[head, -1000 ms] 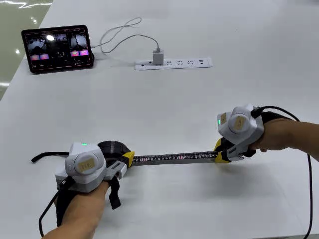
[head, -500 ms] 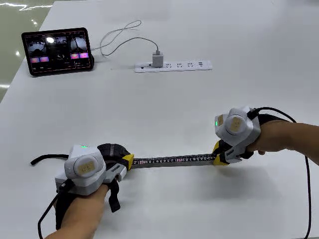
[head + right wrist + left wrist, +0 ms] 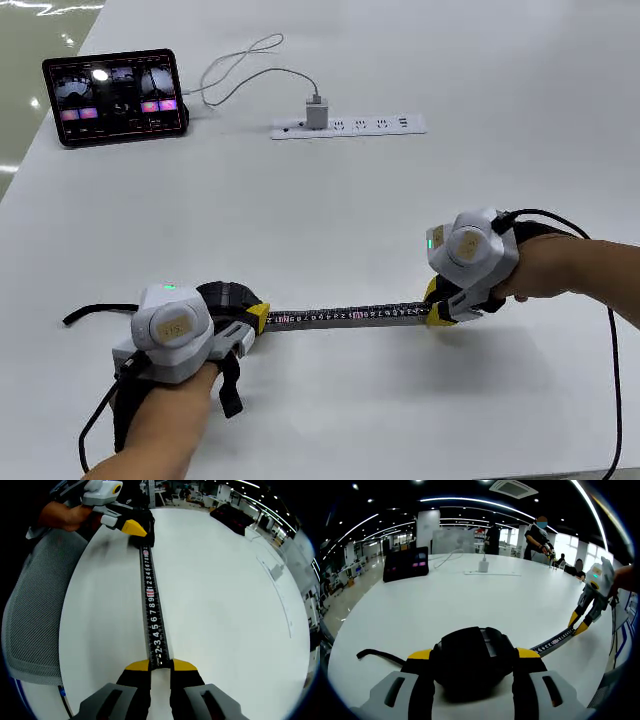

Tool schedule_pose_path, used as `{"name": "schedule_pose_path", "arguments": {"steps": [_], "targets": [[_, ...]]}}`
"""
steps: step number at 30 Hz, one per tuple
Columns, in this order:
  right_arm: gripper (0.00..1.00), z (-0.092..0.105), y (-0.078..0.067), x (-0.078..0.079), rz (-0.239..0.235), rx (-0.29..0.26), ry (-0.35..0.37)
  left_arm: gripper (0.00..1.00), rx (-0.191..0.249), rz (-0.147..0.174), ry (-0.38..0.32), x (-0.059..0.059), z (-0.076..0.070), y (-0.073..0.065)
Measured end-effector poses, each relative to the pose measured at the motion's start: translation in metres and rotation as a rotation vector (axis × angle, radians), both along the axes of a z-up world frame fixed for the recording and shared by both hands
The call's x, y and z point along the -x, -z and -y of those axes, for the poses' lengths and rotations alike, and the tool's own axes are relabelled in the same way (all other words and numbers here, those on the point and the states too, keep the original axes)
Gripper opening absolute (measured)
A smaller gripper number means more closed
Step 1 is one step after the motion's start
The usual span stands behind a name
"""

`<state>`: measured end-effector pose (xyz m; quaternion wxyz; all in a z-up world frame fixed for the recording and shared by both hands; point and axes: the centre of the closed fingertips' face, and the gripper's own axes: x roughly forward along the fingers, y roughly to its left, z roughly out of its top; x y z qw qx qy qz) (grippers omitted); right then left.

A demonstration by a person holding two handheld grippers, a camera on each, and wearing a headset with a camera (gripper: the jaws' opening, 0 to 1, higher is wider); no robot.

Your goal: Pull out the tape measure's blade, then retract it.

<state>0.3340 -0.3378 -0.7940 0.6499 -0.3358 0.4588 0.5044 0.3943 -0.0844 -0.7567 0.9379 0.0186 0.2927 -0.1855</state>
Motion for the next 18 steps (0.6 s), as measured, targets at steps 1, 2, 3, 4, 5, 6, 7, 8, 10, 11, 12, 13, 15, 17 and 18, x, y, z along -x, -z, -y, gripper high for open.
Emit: {"name": "schedule_pose_path", "arguments": {"steps": [1, 2, 3, 4, 5, 6, 7, 8, 10, 11, 12, 13, 15, 17, 18], "targets": [[0.1, -0.0002, 0.0, 0.0, 0.001, 0.001, 0.0, 0.58, 0.0, -0.001, 0.0, 0.0, 0.0, -0.0001], [0.1, -0.0002, 0.0001, -0.0002, 0.001, 0.001, 0.001, 0.58, 0.0, -0.001, 0.001, 0.0, 0.0001, -0.0001], [0.1, -0.0003, 0.0001, -0.0004, 0.001, 0.001, 0.003, 0.58, 0.0, -0.001, 0.001, -0.0002, 0.0, 0.0], [0.1, -0.0004, 0.0002, -0.0004, 0.001, 0.0, 0.004, 0.58, 0.0, -0.001, 0.001, -0.0003, 0.0, 0.0], [0.1, -0.0006, 0.0002, -0.0005, 0.001, -0.001, 0.006, 0.58, -0.001, 0.0, 0.001, -0.0003, -0.0001, 0.0], [0.1, -0.0009, 0.0002, -0.0004, 0.001, -0.001, 0.006, 0.58, 0.0, 0.0, 0.0, -0.0002, -0.0001, 0.0], [0.1, -0.0014, 0.0002, -0.0004, 0.001, 0.0, 0.006, 0.58, -0.001, 0.001, 0.0, -0.0004, -0.0002, 0.0001], [0.1, -0.0015, 0.0002, -0.0004, 0.002, 0.0, 0.005, 0.58, -0.001, 0.001, 0.0, -0.0004, -0.0003, 0.0001], [0.1, -0.0018, 0.0002, -0.0003, 0.002, 0.002, 0.009, 0.58, -0.002, 0.0, -0.001, -0.0001, -0.0002, 0.0001], [0.1, -0.0021, 0.0001, -0.0007, -0.002, 0.002, 0.023, 0.58, -0.002, -0.001, -0.001, 0.0, -0.0002, 0.0002], [0.1, -0.0025, 0.0001, -0.0019, -0.01, -0.004, 0.051, 0.58, -0.003, -0.003, 0.0, 0.0, -0.0003, 0.0003], [0.1, -0.0025, 0.0, -0.002, -0.01, -0.004, 0.049, 0.58, -0.004, -0.004, 0.001, 0.0, -0.0003, 0.0004], [0.1, -0.0032, 0.0002, -0.0013, -0.002, 0.003, 0.034, 0.58, -0.006, -0.002, 0.001, 0.0001, -0.0003, 0.0006], [0.1, -0.0038, 0.0002, -0.0008, -0.001, 0.007, 0.029, 0.58, -0.008, -0.001, 0.002, 0.0004, -0.0002, 0.0004], [0.1, -0.0039, 0.0002, -0.0008, -0.001, 0.007, 0.028, 0.58, -0.009, -0.001, 0.002, 0.0006, -0.0002, 0.0004]]}}
